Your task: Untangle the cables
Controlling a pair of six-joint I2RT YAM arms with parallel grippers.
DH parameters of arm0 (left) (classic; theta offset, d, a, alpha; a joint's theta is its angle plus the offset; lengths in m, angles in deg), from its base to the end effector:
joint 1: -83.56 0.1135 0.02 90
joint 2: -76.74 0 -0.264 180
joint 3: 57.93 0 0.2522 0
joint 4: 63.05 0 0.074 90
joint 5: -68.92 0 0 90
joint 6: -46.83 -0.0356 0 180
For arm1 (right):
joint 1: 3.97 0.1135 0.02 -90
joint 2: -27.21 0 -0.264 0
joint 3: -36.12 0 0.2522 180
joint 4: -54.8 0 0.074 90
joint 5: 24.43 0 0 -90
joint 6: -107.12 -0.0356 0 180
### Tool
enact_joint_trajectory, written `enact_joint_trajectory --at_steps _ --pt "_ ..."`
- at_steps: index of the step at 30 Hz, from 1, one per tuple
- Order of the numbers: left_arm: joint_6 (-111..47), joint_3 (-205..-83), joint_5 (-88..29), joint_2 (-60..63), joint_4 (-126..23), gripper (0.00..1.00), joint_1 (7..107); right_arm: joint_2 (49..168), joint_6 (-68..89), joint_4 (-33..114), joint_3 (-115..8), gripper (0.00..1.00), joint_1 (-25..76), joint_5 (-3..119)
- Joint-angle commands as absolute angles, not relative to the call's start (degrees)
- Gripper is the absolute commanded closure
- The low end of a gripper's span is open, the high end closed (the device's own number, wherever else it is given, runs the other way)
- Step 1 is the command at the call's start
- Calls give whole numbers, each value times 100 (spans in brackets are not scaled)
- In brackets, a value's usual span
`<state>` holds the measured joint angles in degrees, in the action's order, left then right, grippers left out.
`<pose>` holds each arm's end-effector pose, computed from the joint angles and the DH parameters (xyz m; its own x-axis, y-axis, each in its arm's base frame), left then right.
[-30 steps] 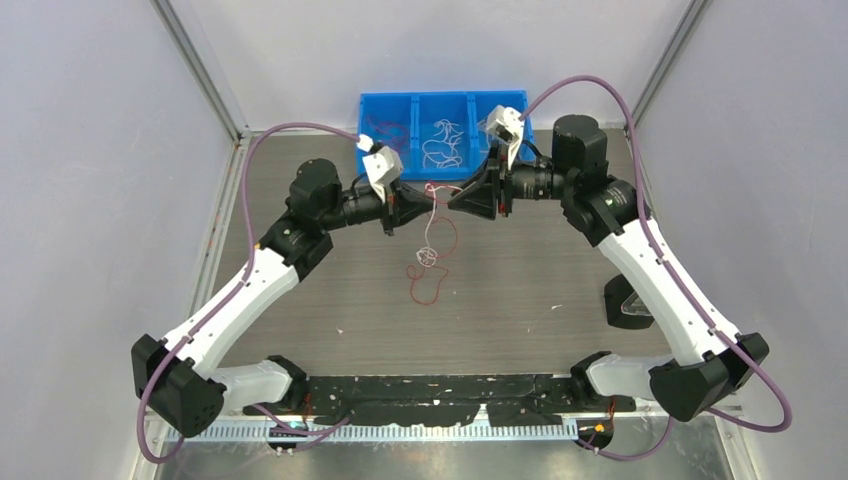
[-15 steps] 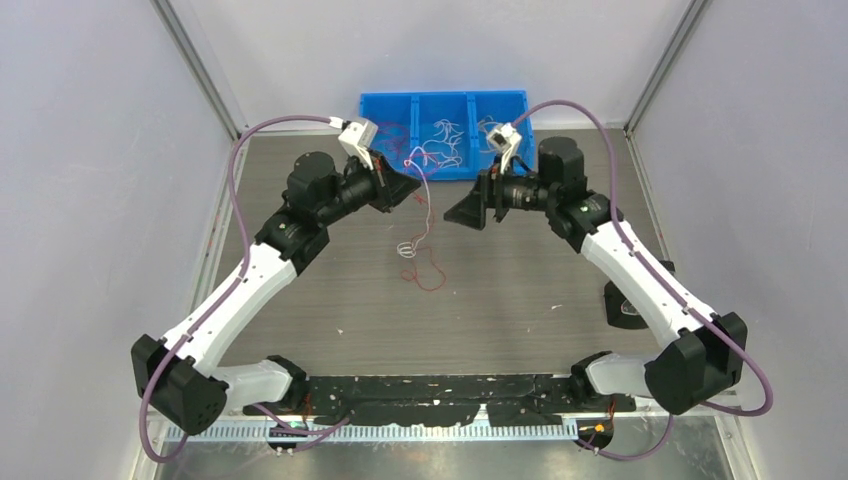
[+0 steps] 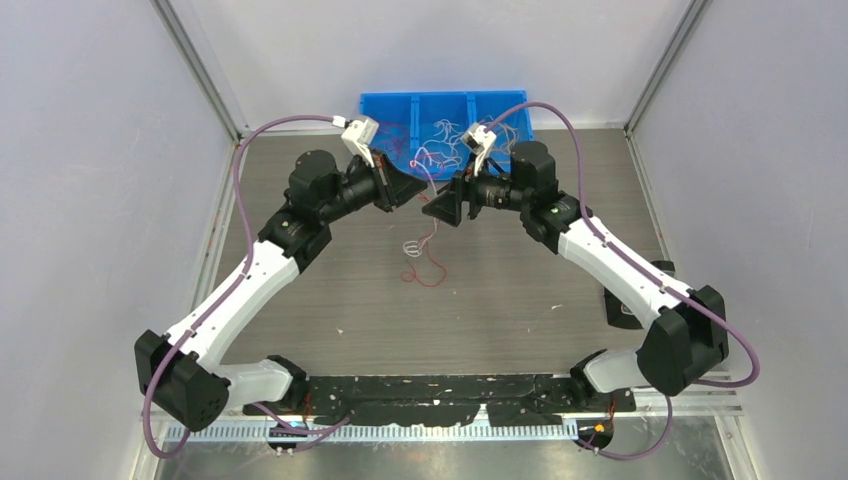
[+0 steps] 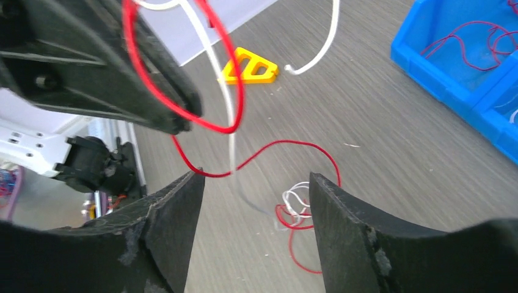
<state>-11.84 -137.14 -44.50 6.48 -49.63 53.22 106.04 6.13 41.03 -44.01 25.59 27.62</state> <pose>0.2399 -0.1568 0.3929 -0.4763 -0.2741 -0.8355 0.6531 0.5260 -0.5448 0.2681 0.1772 0.3562 -0.3581 -0.0303 -0.9332 -0.8588 0.4028 0.3165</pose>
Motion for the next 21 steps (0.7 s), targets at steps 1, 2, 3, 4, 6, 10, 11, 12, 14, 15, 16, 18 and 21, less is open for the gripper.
enact_joint_trajectory --at_steps 1,2,3,4,6,10,11,12,14,15,16,18,21 --pt "-1162 -13779 -4817 805 -5387 100 5344 10711 1082 4601 -4651 35 2591 3105" --pt "-1201 -13769 -4839 812 -5380 100 5342 10719 1085 4616 -4648 43 2593 3100" --pt "-1222 -13764 -4835 824 -5366 100 5346 10715 1085 4641 -4653 50 2592 3080" --pt "-1276 -13757 -4836 836 -5350 100 5357 10712 1095 4645 -4650 63 2591 3070" --pt "-1308 -13754 -4830 859 -5298 100 5430 10606 1221 4581 -4623 75 2587 3054" --pt "-1324 -13760 -5057 910 -5301 100 5808 10327 1722 4222 -4425 93 2501 3088" --pt "-1372 -13767 -5196 949 -5315 100 5924 10286 1829 4160 -4390 94 2467 3104" --pt "-1466 -13764 -5344 997 -5305 100 6030 10209 1854 4049 -4347 95 2369 3148" --pt "-1824 -13696 -5637 1136 -5136 100 6230 10112 1850 3809 -4356 95 2164 3295" --pt "-2094 -13636 -5807 1221 -4994 100 6294 10082 1806 3772 -4374 95 2045 3353" --pt "-2381 -13550 -5958 1333 -4737 100 6344 10041 1748 3696 -4459 95 1890 3487" --pt "-3191 -13337 -6250 1558 -4189 100 6426 10040 1632 3542 -4717 95 1592 3738" --pt "-4598 -12966 -6347 1901 -3175 100 6644 10077 1288 3475 -5083 95 985 3944"
